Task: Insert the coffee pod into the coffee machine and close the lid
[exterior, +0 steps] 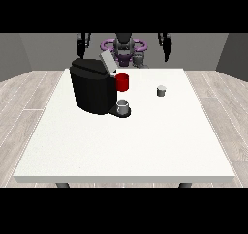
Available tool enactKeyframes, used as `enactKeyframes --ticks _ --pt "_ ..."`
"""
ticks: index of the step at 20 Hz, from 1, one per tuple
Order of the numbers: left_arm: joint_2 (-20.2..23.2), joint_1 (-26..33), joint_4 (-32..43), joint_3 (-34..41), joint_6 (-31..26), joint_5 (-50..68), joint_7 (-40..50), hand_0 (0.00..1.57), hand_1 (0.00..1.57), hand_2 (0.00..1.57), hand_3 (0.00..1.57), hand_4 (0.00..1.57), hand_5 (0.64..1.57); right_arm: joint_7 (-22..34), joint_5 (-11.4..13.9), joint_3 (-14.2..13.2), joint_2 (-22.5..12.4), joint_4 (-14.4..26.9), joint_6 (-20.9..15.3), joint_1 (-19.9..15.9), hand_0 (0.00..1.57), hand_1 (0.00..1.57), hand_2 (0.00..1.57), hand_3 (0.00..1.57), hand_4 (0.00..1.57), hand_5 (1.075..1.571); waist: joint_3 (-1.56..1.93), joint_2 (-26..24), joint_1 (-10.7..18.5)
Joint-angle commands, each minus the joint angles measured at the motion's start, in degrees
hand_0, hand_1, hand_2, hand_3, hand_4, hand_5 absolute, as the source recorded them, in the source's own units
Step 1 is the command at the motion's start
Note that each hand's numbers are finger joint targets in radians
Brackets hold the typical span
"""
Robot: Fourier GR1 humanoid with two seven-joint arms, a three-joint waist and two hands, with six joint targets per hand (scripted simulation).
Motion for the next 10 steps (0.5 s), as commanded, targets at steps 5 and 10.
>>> enactKeyframes --ticks 5,10 --pt "1.12 -1.07 1.16 2.87 -5.07 3.96 -6.64 0.00 0.00 0.00 0.00 0.30 1.571 2.73 -0.45 -1.96 1.31 2.23 -1.51 0.45 0.00 0.00 0.00 0.00 0.13 1.571 -0.51 -0.84 1.66" --pt "0.70 4.44 3.51 2.71 -6.93 3.49 -16.28 0.00 0.00 0.00 0.00 0.27 1.571 -6.21 -1.19 -6.39 5.65 2.50 -10.10 2.37 0.00 0.00 0.00 0.00 0.09 1.571 -0.51 -1.11 1.87"
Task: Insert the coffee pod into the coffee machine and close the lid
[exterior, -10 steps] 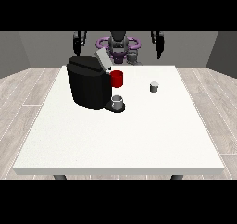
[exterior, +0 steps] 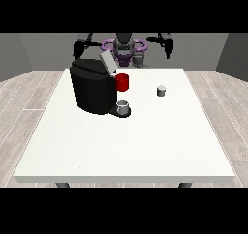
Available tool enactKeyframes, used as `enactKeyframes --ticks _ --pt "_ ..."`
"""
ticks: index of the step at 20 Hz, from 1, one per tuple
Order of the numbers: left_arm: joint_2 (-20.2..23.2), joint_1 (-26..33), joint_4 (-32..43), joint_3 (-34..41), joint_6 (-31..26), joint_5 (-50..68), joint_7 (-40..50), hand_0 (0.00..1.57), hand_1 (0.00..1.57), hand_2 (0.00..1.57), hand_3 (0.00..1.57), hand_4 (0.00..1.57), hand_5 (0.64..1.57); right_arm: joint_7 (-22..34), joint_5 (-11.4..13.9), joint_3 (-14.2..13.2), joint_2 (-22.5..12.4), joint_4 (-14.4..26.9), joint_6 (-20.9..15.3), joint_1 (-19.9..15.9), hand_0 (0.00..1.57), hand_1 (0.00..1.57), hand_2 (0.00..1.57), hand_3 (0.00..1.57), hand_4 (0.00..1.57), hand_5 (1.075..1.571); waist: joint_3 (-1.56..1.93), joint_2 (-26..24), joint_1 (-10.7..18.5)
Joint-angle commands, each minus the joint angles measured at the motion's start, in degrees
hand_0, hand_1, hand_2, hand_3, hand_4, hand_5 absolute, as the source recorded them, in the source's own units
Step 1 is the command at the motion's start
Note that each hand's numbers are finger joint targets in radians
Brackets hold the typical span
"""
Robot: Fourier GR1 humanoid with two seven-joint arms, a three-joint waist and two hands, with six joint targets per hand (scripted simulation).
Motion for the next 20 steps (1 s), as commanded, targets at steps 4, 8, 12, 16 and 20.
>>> enactKeyframes --ticks 4,8,12,16,20 --pt "5.12 -0.07 4.38 1.68 -1.96 -5.13 -6.32 0.00 0.00 0.00 0.00 0.32 1.571 -1.80 -3.52 -4.23 -0.64 -0.61 -0.16 -0.22 0.00 0.00 0.00 0.00 0.27 1.571 -0.04 0.69 -1.44" --pt "8.77 -8.76 6.29 4.00 -0.48 -7.50 0.88 0.00 0.00 0.00 0.00 0.00 1.571 -2.11 0.34 -0.85 1.79 -0.28 -4.29 -3.85 0.00 0.00 0.00 0.00 0.18 1.571 -0.04 3.61 -2.45" --pt "13.16 -15.26 12.05 8.02 -4.65 -4.01 6.66 0.00 0.00 0.00 0.00 0.00 1.571 -0.28 0.32 0.64 2.32 -0.93 -3.87 -5.67 0.00 0.00 0.00 0.00 0.19 1.571 -0.04 5.67 -4.34" --pt "14.02 -19.05 19.12 8.95 -5.76 -4.47 6.83 0.00 0.00 0.00 0.00 0.00 1.571 0.51 -0.09 1.39 2.02 -1.78 -4.04 -6.36 0.00 0.00 0.00 0.00 0.23 1.571 -0.05 7.01 -5.94" --pt "17.01 -24.34 26.14 10.90 -4.30 -7.22 5.04 0.00 0.00 0.00 0.00 0.00 1.571 1.29 -0.43 5.45 2.39 -3.25 -4.86 -8.28 0.00 0.00 0.00 0.00 0.26 1.571 -0.07 11.76 -8.77"
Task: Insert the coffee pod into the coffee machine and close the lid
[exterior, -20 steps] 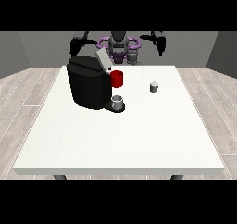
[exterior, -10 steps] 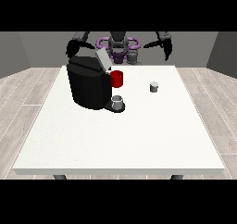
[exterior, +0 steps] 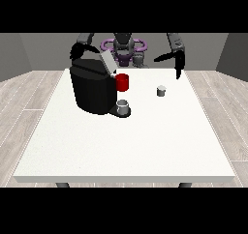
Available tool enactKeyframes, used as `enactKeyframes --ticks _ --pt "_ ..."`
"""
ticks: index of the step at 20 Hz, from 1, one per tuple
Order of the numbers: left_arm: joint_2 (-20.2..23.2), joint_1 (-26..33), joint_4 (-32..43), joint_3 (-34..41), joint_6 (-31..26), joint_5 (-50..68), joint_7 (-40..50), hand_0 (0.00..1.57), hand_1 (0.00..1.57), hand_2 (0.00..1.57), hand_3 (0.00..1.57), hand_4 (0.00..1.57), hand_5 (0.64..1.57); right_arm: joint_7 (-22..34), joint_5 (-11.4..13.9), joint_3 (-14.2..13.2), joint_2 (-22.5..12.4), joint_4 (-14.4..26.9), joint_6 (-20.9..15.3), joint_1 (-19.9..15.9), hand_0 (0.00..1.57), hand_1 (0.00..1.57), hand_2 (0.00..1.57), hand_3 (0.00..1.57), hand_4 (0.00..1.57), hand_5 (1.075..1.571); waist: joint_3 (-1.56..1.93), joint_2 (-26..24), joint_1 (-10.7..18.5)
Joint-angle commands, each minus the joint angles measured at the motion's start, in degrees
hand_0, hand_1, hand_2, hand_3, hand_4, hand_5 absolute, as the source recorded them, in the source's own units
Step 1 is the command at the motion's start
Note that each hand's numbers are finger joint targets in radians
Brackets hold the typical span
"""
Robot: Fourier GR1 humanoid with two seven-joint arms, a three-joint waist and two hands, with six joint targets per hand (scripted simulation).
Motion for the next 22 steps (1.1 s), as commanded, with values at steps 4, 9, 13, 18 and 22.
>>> enactKeyframes --ticks 4,9,13,18,22 --pt "1.65 -5.94 11.91 1.65 1.47 -3.22 -3.93 0.00 0.00 0.00 0.00 0.00 1.571 -2.40 -0.29 0.48 0.47 0.91 -0.94 -2.69 0.00 0.00 0.00 0.00 0.35 1.571 0.00 5.92 -1.44" --pt "2.01 -6.98 13.64 -1.57 2.05 -7.73 -4.68 0.00 0.00 0.00 0.00 0.00 1.571 3.20 0.67 -2.92 -1.63 4.28 -3.06 -7.93 0.00 0.00 0.00 0.00 0.39 1.571 0.00 5.77 2.09" --pt "1.77 -12.16 16.94 -2.68 1.50 -9.33 0.36 0.00 0.00 0.00 0.00 0.00 1.571 0.28 1.94 -2.54 -2.12 8.57 -2.27 -7.48 0.00 0.00 0.00 0.00 0.43 1.571 0.02 5.49 0.67" --pt "1.02 -11.32 23.87 -3.24 3.61 -13.11 -2.49 0.10 0.10 0.50 0.00 0.00 1.571 1.58 3.35 0.84 -0.61 7.87 -1.82 -3.21 0.00 0.00 0.00 0.00 0.41 1.571 -0.01 2.25 -0.78" --pt "1.46 -11.56 28.24 -2.68 4.32 -14.64 -2.33 0.70 0.70 0.78 0.43 0.00 1.571 1.39 3.80 0.56 -0.75 7.40 -2.51 -2.53 0.00 0.00 0.00 0.00 0.43 1.571 0.00 1.12 -1.08"
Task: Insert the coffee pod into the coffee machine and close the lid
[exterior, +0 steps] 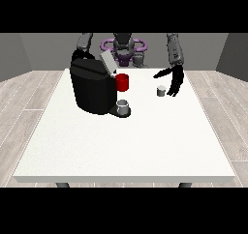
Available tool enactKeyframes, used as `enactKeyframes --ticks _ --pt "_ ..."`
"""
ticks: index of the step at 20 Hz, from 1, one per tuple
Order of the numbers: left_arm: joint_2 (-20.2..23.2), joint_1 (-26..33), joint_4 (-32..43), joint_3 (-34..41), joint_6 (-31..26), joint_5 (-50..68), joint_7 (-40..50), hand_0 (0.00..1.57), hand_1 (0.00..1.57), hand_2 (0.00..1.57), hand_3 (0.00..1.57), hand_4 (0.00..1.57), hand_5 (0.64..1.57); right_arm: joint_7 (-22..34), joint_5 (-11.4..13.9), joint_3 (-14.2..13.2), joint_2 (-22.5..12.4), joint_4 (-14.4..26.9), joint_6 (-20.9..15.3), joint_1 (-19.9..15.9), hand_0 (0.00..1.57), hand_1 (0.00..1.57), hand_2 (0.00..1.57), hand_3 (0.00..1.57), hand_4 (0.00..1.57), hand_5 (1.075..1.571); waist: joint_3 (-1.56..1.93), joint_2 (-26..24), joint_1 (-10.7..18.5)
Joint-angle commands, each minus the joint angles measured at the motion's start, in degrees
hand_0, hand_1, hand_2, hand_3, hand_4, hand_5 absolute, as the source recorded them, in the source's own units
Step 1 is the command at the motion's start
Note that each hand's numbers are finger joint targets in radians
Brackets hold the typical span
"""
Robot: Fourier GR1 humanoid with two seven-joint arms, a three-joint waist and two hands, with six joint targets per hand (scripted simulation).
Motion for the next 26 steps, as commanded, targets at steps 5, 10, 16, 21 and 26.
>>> enactKeyframes --ticks 5,10,16,21,26 --pt "0.86 -3.37 5.04 -2.55 1.99 -6.27 -1.37 0.63 0.63 0.76 0.49 0.00 1.571 -0.86 -1.04 -1.53 0.73 3.25 -0.37 -2.89 0.00 0.00 0.00 0.00 0.47 1.571 0.01 1.30 0.25" --pt "5.21 -2.30 8.12 -2.97 3.86 -10.10 -7.45 0.55 0.55 0.70 0.45 0.00 1.571 -2.52 -1.96 -2.07 -0.99 1.97 1.92 -1.78 0.00 0.00 0.00 0.00 0.52 1.571 0.00 3.29 -0.66" --pt "1.95 -4.59 13.25 -1.25 11.69 -12.04 -10.01 0.72 0.72 0.86 0.65 0.23 1.571 2.57 -1.69 -0.11 0.07 -2.64 1.31 -1.56 0.00 0.00 0.00 0.00 0.51 1.571 -0.02 2.21 -2.73" --pt "0.20 -3.88 13.64 -3.15 16.29 -15.70 -8.18 0.84 0.84 0.97 0.75 0.38 1.571 1.92 -3.75 -2.28 -1.01 -0.83 2.74 -1.05 0.00 0.00 0.00 0.00 0.51 1.571 0.00 0.49 -1.94" --pt "3.54 -6.13 16.58 -3.98 15.68 -18.63 -10.43 0.90 0.90 1.01 0.78 0.31 1.571 0.85 -2.38 -1.39 -0.24 -1.15 1.44 -3.22 0.00 0.00 0.00 0.00 0.43 1.571 -0.01 3.83 -2.41"
